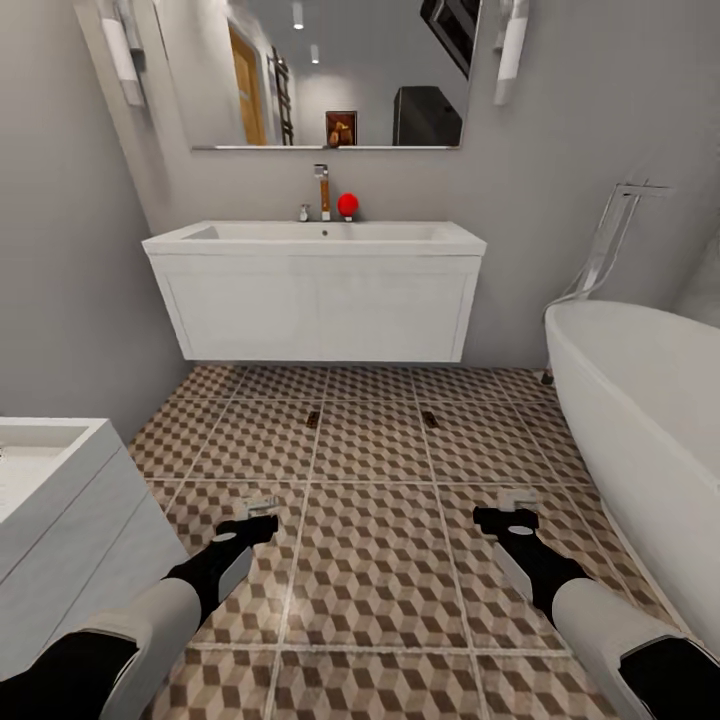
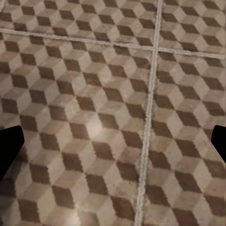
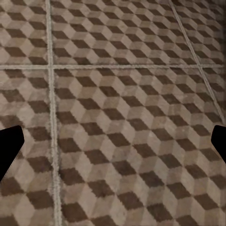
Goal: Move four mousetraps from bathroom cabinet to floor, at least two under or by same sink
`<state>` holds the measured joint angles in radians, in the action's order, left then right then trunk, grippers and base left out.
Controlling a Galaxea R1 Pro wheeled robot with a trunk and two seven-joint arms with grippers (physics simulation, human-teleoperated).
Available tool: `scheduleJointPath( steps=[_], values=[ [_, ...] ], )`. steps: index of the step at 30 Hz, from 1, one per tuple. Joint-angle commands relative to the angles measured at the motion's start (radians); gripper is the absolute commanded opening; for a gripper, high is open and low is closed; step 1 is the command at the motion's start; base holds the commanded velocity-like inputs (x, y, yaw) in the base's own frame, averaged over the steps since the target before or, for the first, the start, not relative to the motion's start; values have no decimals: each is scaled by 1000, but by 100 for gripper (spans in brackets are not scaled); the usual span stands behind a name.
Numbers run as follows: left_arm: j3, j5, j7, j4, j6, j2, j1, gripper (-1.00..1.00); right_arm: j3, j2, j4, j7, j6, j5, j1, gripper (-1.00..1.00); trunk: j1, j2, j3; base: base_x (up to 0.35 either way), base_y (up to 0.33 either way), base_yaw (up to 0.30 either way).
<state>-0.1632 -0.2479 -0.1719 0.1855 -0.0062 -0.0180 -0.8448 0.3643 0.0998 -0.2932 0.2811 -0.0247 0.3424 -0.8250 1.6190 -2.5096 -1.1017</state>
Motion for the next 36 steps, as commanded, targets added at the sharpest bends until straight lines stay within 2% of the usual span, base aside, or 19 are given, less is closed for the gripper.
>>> scheduleJointPath(
  steps=[1,28,36],
  values=[
    [-9,-10,-5,-2,-2,0,0,100,8,1,-1,6,-2,8,0,100,-1,0,3,0,0,0],
    [-9,-11,-6,-20,-8,4,0,100,7,12,2,2,-15,13,0,100,-13,6,108,0,0,0],
    [-8,-15,-6,-25,-7,9,0,100,10,5,1,6,-14,8,0,100,-16,8,138,0,0,0]
  ],
)
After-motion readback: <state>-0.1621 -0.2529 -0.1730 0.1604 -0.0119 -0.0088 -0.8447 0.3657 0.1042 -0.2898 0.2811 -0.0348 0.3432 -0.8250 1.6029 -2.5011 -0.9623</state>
